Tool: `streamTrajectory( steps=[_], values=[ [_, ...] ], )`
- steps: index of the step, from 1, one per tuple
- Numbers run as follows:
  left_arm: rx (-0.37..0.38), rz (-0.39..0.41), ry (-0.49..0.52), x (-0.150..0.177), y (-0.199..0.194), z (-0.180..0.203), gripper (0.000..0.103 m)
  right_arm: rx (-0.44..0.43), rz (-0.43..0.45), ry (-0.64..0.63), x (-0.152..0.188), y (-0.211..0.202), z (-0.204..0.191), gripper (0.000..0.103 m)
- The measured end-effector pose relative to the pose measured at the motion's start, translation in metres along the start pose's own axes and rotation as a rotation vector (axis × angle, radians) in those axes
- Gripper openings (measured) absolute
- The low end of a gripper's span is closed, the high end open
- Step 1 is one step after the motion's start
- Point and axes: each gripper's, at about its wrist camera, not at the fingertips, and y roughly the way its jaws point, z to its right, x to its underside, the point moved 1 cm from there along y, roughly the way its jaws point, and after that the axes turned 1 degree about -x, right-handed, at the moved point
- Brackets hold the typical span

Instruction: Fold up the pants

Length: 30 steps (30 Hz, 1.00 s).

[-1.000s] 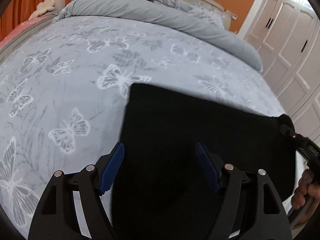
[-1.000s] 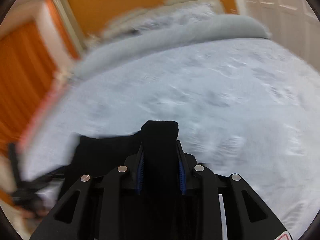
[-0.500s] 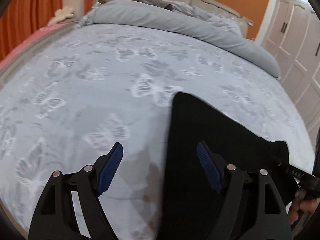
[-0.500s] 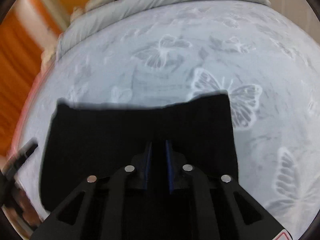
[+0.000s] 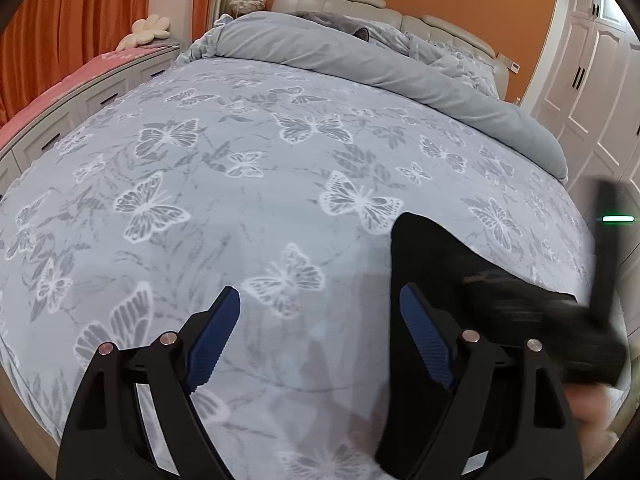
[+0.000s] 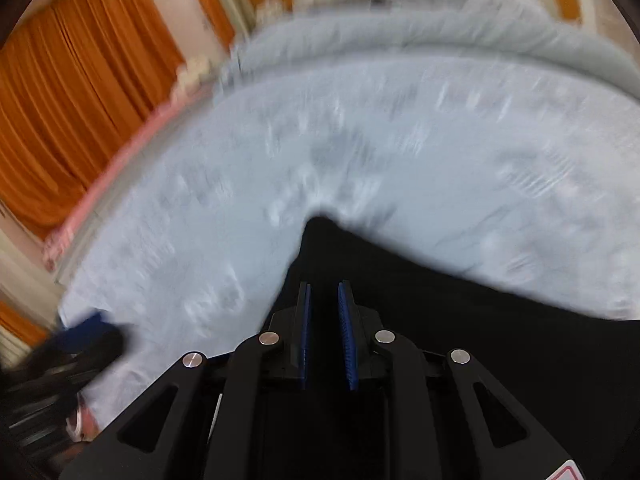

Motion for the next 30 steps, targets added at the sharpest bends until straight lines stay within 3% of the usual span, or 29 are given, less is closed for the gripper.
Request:
streamTrajectory(
  steps=[1, 2, 5, 9, 11, 12, 15, 19, 23, 24, 25, 27, 30],
  values=[
    [-0.006, 0.005, 0.006, 0.0, 0.0, -0.002, 0.08, 0.026, -0.024, -0.022, 0.006, 0.025, -0.002, 0.017],
    [-0.021, 0.009, 0.014, 0.0, 0.0, -0.003, 0.08, 0.042, 0.017, -0.059, 0.008, 0.033, -0.01, 0.018],
    [-0.035, 0.015, 0.038, 0.0, 0.001, -0.006, 0.08, 0.127, 0.039, -0.157, 0.01, 0.026, -0.034, 0.018],
    [0.003, 0.018, -0.003, -0.002, -0.006, -0.011, 0.08, -0.03, 0.117, -0.031, 0.008, 0.006, -0.03, 0.018],
    [0.051, 0.045, -0.034, -0.004, -0.016, -0.013, 0.081, -0.018, 0.068, -0.024, 0.014, 0.039, -0.029, 0.011],
    [0.056, 0.06, -0.039, -0.005, -0.02, -0.012, 0.083, -0.004, 0.073, -0.041, 0.016, 0.044, -0.033, 0.014],
    [0.068, 0.101, -0.041, -0.007, -0.032, -0.007, 0.083, -0.049, 0.09, -0.063, 0.003, 0.025, -0.042, 0.018],
    [0.101, 0.129, -0.024, -0.008, -0.041, 0.003, 0.085, 0.033, 0.171, 0.047, -0.011, -0.051, 0.009, 0.018],
    [0.121, 0.086, 0.039, 0.001, -0.028, 0.031, 0.089, 0.149, 0.16, 0.214, 0.005, -0.095, 0.104, 0.017],
    [0.13, 0.061, 0.058, 0.006, -0.021, 0.04, 0.09, 0.177, 0.13, 0.255, 0.011, -0.091, 0.126, 0.0],
    [0.141, 0.034, 0.074, 0.01, -0.014, 0.049, 0.09, 0.249, 0.067, 0.308, 0.022, -0.079, 0.16, 0.0],
    [0.155, -0.001, 0.097, 0.018, -0.006, 0.061, 0.089, 0.18, 0.121, 0.433, 0.034, -0.086, 0.195, 0.0],
    [0.139, -0.014, 0.139, 0.029, 0.002, 0.079, 0.089, 0.147, 0.199, 0.434, 0.043, -0.121, 0.182, 0.005]
  ],
)
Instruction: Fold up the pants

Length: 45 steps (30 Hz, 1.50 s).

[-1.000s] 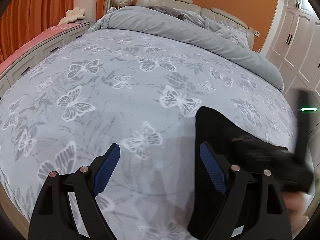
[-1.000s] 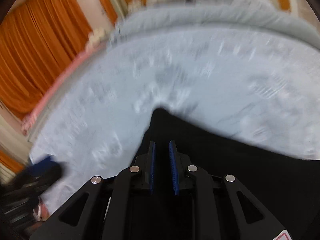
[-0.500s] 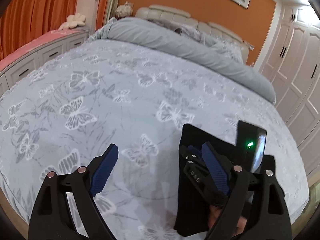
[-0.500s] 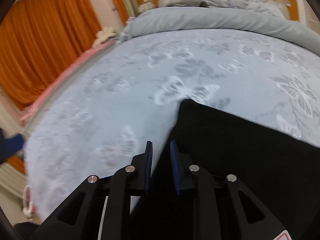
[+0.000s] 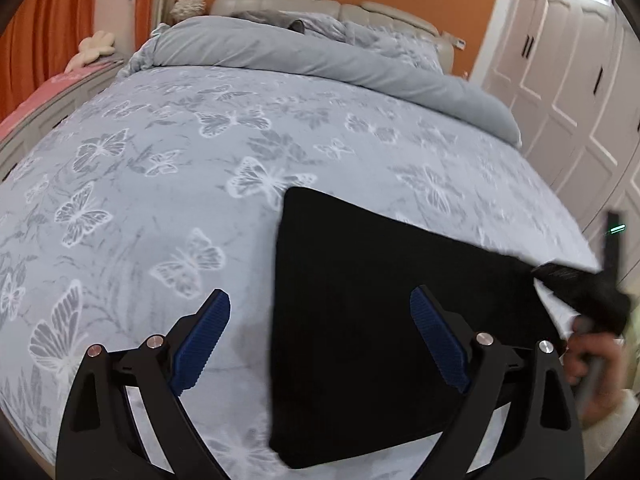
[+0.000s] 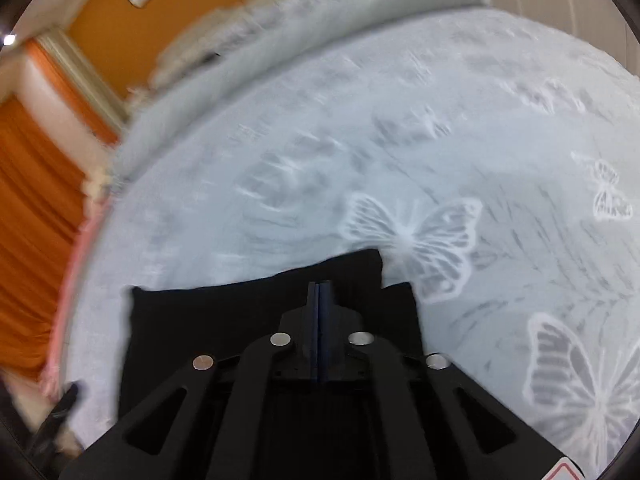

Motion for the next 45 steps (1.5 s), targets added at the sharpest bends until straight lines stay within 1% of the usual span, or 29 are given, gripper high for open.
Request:
streamTrajectory(
  steps=[3, 4, 7, 8, 9, 11, 12, 14, 16, 19, 20, 21, 22, 23, 25, 26, 27, 28, 30, 31, 32, 34, 35, 36, 37, 38, 40, 43, 45],
  values=[
    [0.006, -0.016, 0.031, 0.006, 0.006, 0.013, 0.09, 0.02, -0.048, -0.126, 0.02, -0.016, -0.013, 0.002],
    [0.001, -0.025, 0.053, 0.01, 0.01, 0.018, 0.09, 0.077, -0.078, -0.16, 0.03, -0.009, -0.009, 0.0],
    [-0.052, -0.053, 0.119, 0.021, 0.025, 0.024, 0.09, 0.073, -0.069, -0.124, 0.037, -0.023, 0.014, 0.0],
    [-0.069, -0.066, 0.13, 0.024, 0.028, 0.023, 0.09, 0.07, -0.062, -0.122, 0.038, -0.035, 0.014, 0.002],
    [-0.079, -0.082, 0.132, 0.027, 0.031, 0.02, 0.09, 0.06, -0.051, -0.14, 0.041, -0.048, 0.014, 0.01],
    [-0.046, -0.117, 0.109, 0.033, 0.03, 0.011, 0.09, 0.058, -0.046, -0.188, 0.051, -0.077, 0.017, 0.019],
    [-0.012, -0.135, 0.088, 0.036, 0.026, 0.005, 0.09, 0.046, -0.056, -0.189, 0.056, -0.086, 0.021, 0.035],
    [0.047, -0.158, 0.056, 0.042, 0.019, -0.005, 0.09, 0.014, -0.072, -0.163, 0.064, -0.095, 0.032, 0.049],
    [0.089, -0.185, 0.017, 0.049, 0.016, -0.015, 0.093, -0.045, -0.111, -0.128, 0.073, -0.096, 0.039, 0.049],
    [0.194, -0.291, -0.097, 0.063, 0.031, -0.031, 0.092, -0.165, -0.202, -0.048, 0.083, -0.081, 0.043, 0.049],
    [0.216, -0.317, -0.126, 0.066, 0.037, -0.034, 0.091, -0.171, -0.219, -0.039, 0.086, -0.074, 0.042, 0.046],
    [0.216, -0.32, -0.143, 0.067, 0.042, -0.036, 0.088, -0.155, -0.222, -0.053, 0.09, -0.068, 0.039, 0.028],
    [0.211, -0.302, -0.114, 0.065, 0.041, -0.032, 0.071, -0.143, -0.221, -0.074, 0.09, -0.064, 0.035, 0.023],
    [0.25, -0.298, -0.089, 0.062, 0.039, -0.028, 0.054, -0.126, -0.215, -0.102, 0.091, -0.062, 0.03, 0.018],
    [0.274, -0.279, -0.093, 0.054, 0.026, -0.025, 0.032, -0.115, -0.162, -0.162, 0.089, -0.076, 0.013, 0.013],
    [0.287, -0.266, -0.091, 0.051, 0.019, -0.027, 0.03, -0.133, -0.114, -0.185, 0.085, -0.091, 0.004, 0.009],
    [0.295, -0.251, -0.091, 0.048, 0.01, -0.03, 0.028, -0.146, -0.081, -0.198, 0.083, -0.105, -0.002, 0.0],
    [0.295, -0.247, -0.092, 0.046, 0.006, -0.032, 0.028, -0.138, -0.064, -0.207, 0.082, -0.111, -0.001, 0.0],
    [0.271, -0.297, -0.105, 0.053, 0.013, -0.041, 0.03, -0.021, -0.073, -0.224, 0.083, -0.107, 0.01, 0.001],
    [0.255, -0.349, -0.117, 0.063, 0.025, -0.044, 0.038, 0.077, -0.133, -0.215, 0.089, -0.09, 0.026, 0.005],
    [0.245, -0.362, -0.134, 0.069, 0.03, -0.048, 0.044, 0.12, -0.182, -0.182, 0.093, -0.078, 0.038, 0.01],
    [0.26, -0.323, -0.148, 0.068, 0.018, -0.051, 0.047, 0.151, -0.187, -0.157, 0.101, -0.076, 0.046, 0.01],
    [0.255, -0.292, -0.131, 0.065, 0.007, -0.051, 0.05, 0.139, -0.165, -0.192, 0.103, -0.082, 0.04, 0.018],
    [0.227, -0.242, -0.107, 0.063, -0.006, -0.052, 0.066, 0.12, -0.127, -0.255, 0.109, -0.093, 0.029, 0.037],
    [0.18, -0.187, -0.08, 0.061, -0.019, -0.052, 0.086, 0.119, -0.092, -0.304, 0.115, -0.101, 0.02, 0.048],
    [0.152, -0.163, -0.064, 0.06, -0.023, -0.053, 0.092, 0.123, -0.062, -0.349, 0.121, -0.107, 0.013, 0.054],
    [0.103, -0.147, 0.016, 0.065, -0.028, -0.045, 0.093, 0.15, -0.056, -0.468, 0.135, -0.102, -0.002, 0.053],
    [-0.032, -0.161, 0.256, 0.092, -0.018, -0.012, 0.093, 0.244, -0.092, -0.6, 0.147, -0.076, -0.018, 0.047],
    [-0.091, -0.122, 0.365, 0.11, -0.017, 0.002, 0.088, 0.261, -0.113, -0.593, 0.149, -0.06, -0.017, 0.03]
  ],
)
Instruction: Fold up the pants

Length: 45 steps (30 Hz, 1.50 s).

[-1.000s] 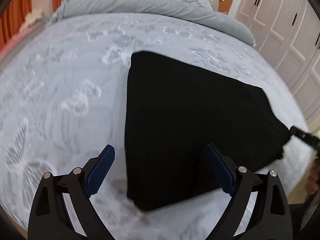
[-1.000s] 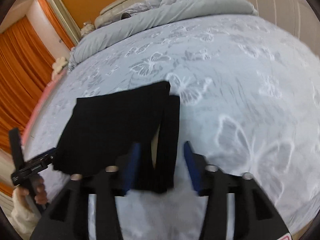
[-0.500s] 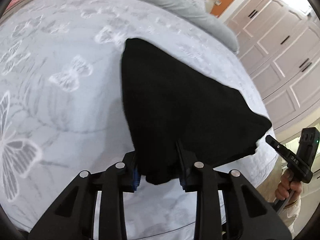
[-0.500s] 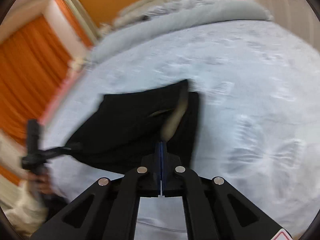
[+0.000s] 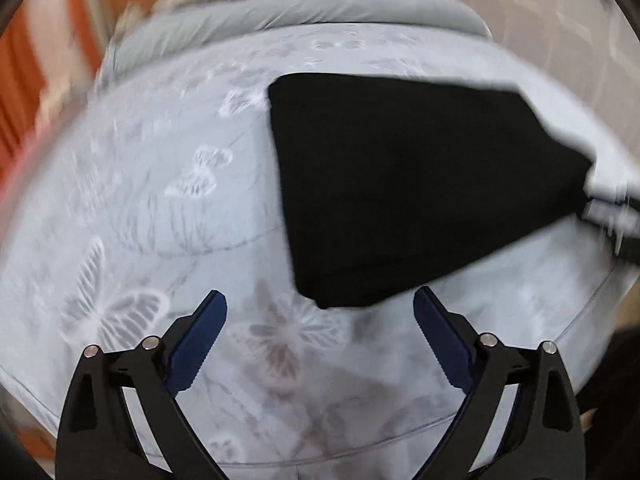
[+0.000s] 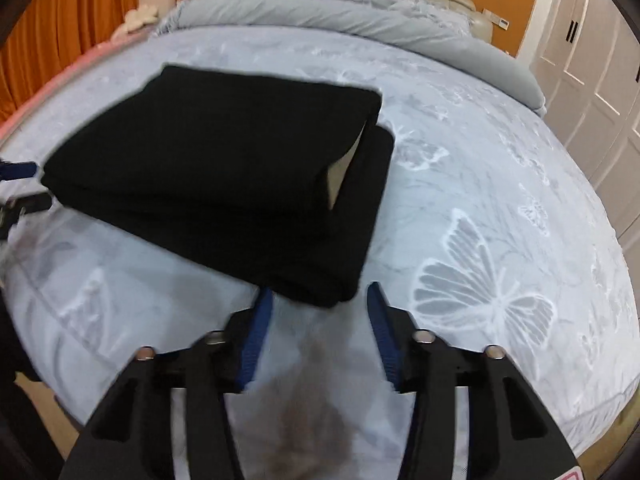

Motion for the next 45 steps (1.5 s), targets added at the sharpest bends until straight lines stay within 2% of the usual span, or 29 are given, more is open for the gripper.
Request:
streamTrajectory(
  steps=[1, 2, 3, 6, 7, 8, 10, 12, 15, 17, 19, 20, 23, 27, 30, 36, 42, 45],
  values=[
    [-0.005, 0.01, 0.02, 0.001, 0.002, 0.007, 0.073, -0.012, 0.001, 0.032, -0.001, 0.002, 0.003, 0.028],
    [-0.001, 0.005, 0.018, -0.002, 0.007, 0.008, 0.064, -0.027, 0.008, 0.059, -0.003, 0.001, 0.007, 0.019],
    [0.026, -0.01, -0.006, -0.006, 0.013, 0.006, 0.05, -0.049, 0.015, 0.093, -0.005, -0.001, 0.013, 0.012],
    [0.123, -0.023, -0.159, -0.02, 0.015, -0.024, 0.03, -0.109, 0.1, 0.197, -0.015, -0.023, 0.031, 0.009],
    [0.135, -0.031, -0.181, -0.021, 0.017, -0.033, 0.03, -0.129, 0.111, 0.24, -0.014, -0.027, 0.041, 0.008],
    [0.14, -0.072, -0.192, -0.017, 0.025, -0.038, 0.031, -0.139, 0.072, 0.275, -0.009, -0.018, 0.05, 0.008],
    [0.148, -0.081, -0.2, -0.012, 0.033, -0.039, 0.032, -0.167, -0.068, 0.327, 0.007, 0.02, 0.059, 0.007],
    [0.105, -0.04, -0.14, -0.008, 0.019, -0.029, 0.033, -0.15, -0.016, 0.267, 0.006, 0.012, 0.053, 0.009],
    [0.095, -0.013, -0.14, -0.003, -0.001, -0.027, 0.035, -0.192, -0.001, 0.313, 0.004, -0.005, 0.059, 0.009],
    [0.063, 0.039, -0.105, -0.004, -0.022, -0.021, 0.047, -0.217, 0.022, 0.343, 0.0, -0.019, 0.066, 0.009],
    [0.037, 0.096, -0.083, -0.005, -0.038, -0.017, 0.072, -0.221, 0.105, 0.368, -0.008, -0.04, 0.074, 0.016],
    [0.028, 0.12, -0.076, -0.006, -0.045, -0.016, 0.074, -0.222, 0.142, 0.374, -0.011, -0.048, 0.075, 0.016],
    [0.0, 0.136, -0.084, -0.019, -0.046, -0.016, 0.074, -0.23, 0.224, 0.373, -0.027, -0.056, 0.075, 0.015],
    [0.036, 0.121, -0.149, -0.041, -0.033, -0.02, 0.073, -0.232, 0.227, 0.335, -0.056, -0.041, 0.05, 0.01],
    [0.028, 0.119, -0.17, -0.056, -0.026, -0.019, 0.073, -0.236, 0.234, 0.323, -0.07, -0.033, 0.033, 0.01],
    [0.019, 0.055, -0.236, -0.075, 0.006, -0.017, 0.073, -0.237, 0.19, 0.332, -0.088, -0.006, 0.018, 0.01],
    [-0.024, 0.005, -0.265, -0.077, 0.029, -0.017, 0.073, -0.206, 0.136, 0.321, -0.084, 0.016, 0.015, 0.01],
    [-0.032, -0.01, -0.273, -0.075, 0.036, -0.016, 0.074, -0.192, 0.111, 0.309, -0.077, 0.028, 0.018, 0.003]
  ],
)
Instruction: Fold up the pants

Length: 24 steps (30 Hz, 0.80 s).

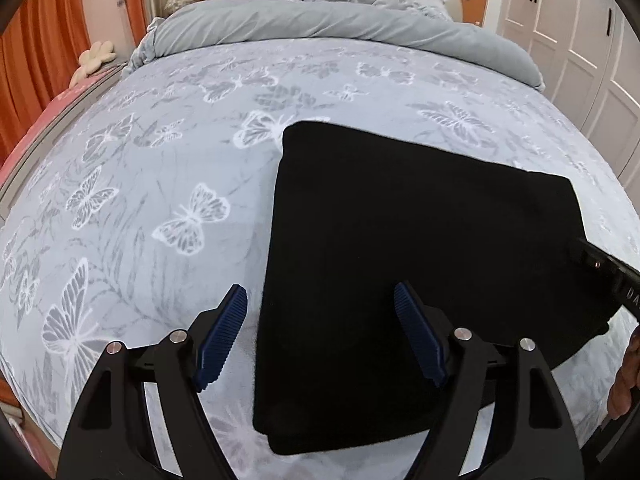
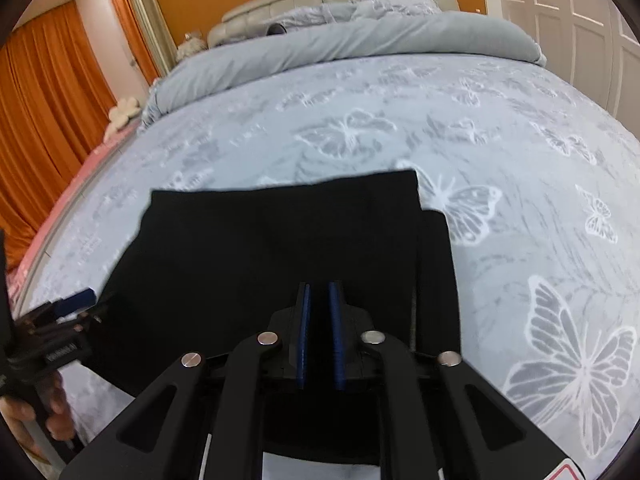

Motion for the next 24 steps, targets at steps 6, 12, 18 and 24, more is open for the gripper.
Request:
streamTrajectory(
  steps=[6, 12, 18, 24],
  values=[
    [0.037, 0.037, -0.012, -0.003, -0.014, -0.003, 0.072, -0.037, 0.004, 0.076, -0.003, -0.012, 0.02, 0.005],
    [0.119, 0.031, -0.046, -0.054, -0.008, -0.007, 0.081, -0.002, 0.052, 0.033, -0.048, -0.017, 0.016, 0.012],
    [0.109, -0.055, -0.064, -0.082, 0.049, 0.0, 0.081, 0.034, -0.104, -0.013, -0.074, 0.058, 0.015, 0.0],
    [0.219, -0.11, -0.151, -0.071, 0.043, -0.025, 0.084, 0.038, -0.129, 0.091, -0.079, 0.035, 0.039, 0.059]
  ],
)
